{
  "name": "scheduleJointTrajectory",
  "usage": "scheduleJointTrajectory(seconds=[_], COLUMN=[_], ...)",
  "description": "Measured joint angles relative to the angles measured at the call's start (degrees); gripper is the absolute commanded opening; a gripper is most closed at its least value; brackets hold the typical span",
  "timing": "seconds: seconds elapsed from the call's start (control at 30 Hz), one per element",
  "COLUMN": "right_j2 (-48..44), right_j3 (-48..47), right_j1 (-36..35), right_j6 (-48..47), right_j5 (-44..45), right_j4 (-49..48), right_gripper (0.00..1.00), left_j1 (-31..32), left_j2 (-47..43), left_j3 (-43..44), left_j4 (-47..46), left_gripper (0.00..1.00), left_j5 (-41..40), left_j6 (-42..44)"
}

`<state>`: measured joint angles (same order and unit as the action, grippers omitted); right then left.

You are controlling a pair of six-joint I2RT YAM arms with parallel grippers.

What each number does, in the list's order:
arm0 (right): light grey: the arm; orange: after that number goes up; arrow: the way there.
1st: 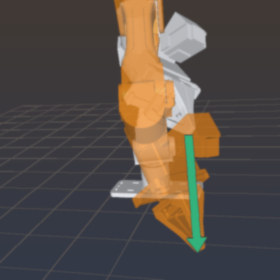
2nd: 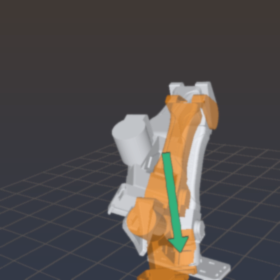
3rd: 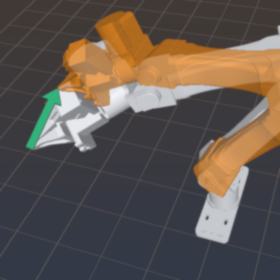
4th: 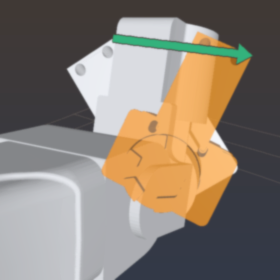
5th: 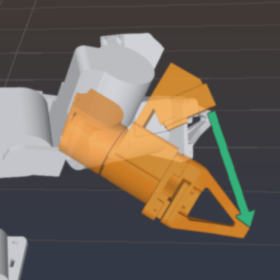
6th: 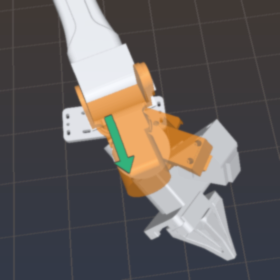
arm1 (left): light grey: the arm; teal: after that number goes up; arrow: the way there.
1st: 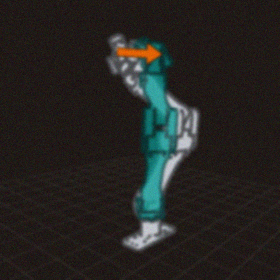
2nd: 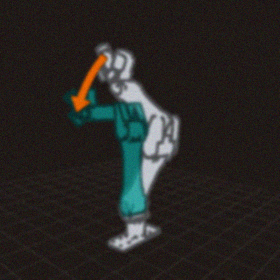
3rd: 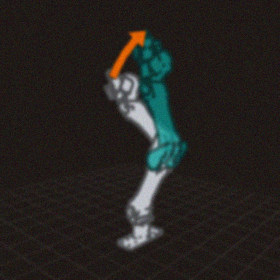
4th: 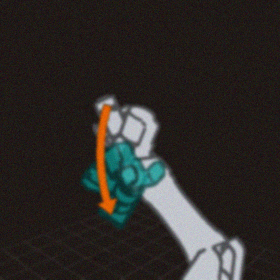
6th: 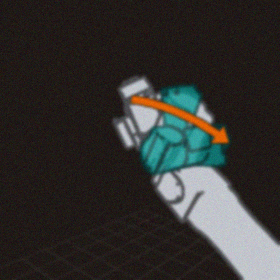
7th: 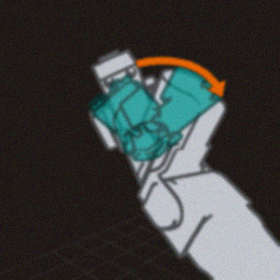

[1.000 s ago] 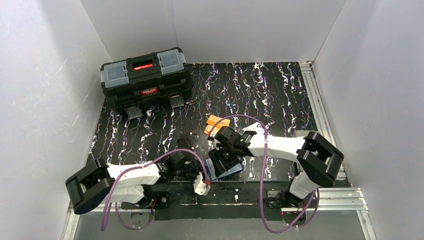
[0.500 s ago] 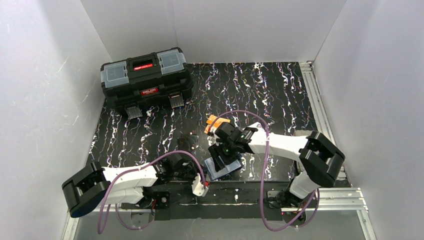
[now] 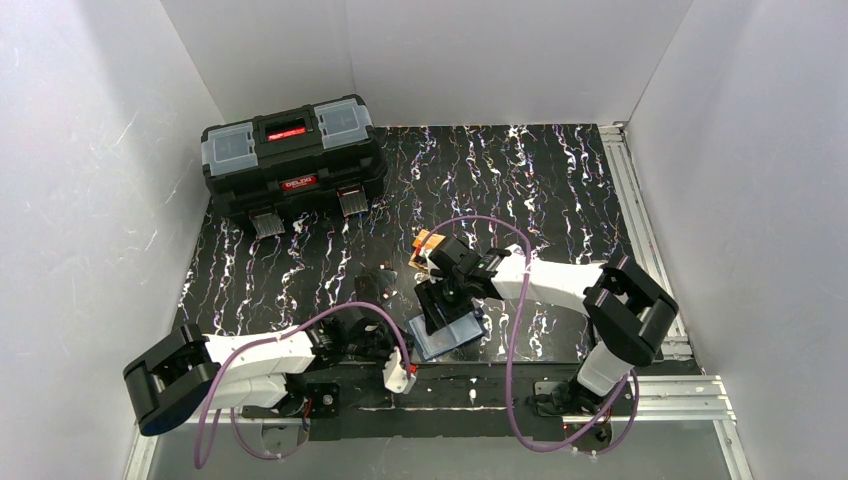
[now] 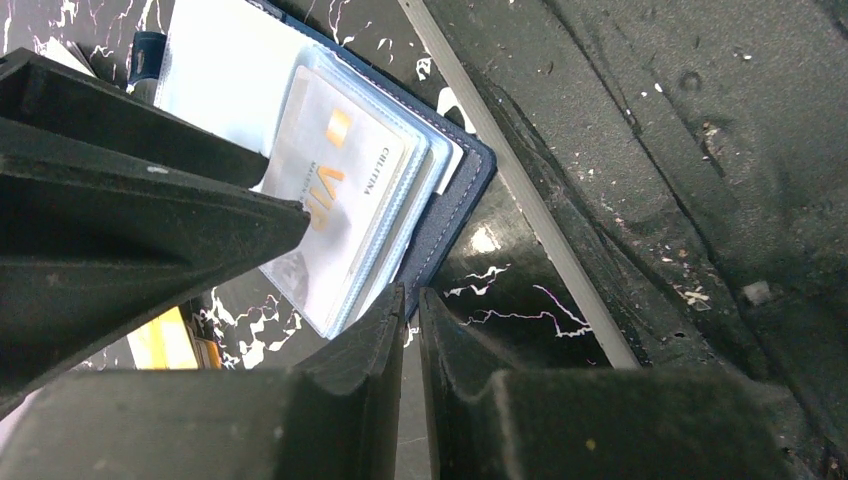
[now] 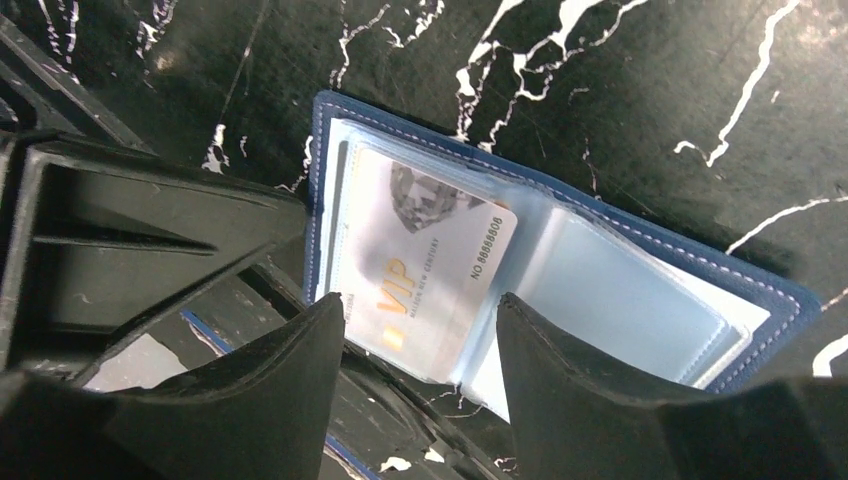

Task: Put the credit cards into the card holder
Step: Insert the credit card into the card holder.

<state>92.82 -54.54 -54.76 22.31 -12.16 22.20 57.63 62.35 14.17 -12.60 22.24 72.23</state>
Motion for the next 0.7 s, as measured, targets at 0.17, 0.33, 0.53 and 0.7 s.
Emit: scheduleJointTrajectory(seconds=[0.17,0.33,0.53,0.7], right_j2=[0.17,0.17,-1.18,-7.37], right_j3=[-0.24,-0.76,-1.55,-1.57], right_j1=[0.0,0.0,0.04,0.35], right_j6=[0.0,0.0,0.55,1.73], right_j5=[-2.01,-4.15,-2.08,3.85], right_j4=[-1.46,-2.16,-0.55,3.54], right_gripper=[0.59,0.63,0.77,0.88], left_j1=[0.0,0.0,0.0,-0.04], left_j2=[0.22,0.22,-0.5,-5.14], left_j3=[-0.15,-0.37,-0.37,0.31], left_j4=[-0.52,-0.7,0.0,4.94], left_gripper=[0.1,0.1,0.09,0.12], left_j5=[0.0,0.0,-0.92,-2.16], left_j6=[0.02,0.02,0.2,-0.07])
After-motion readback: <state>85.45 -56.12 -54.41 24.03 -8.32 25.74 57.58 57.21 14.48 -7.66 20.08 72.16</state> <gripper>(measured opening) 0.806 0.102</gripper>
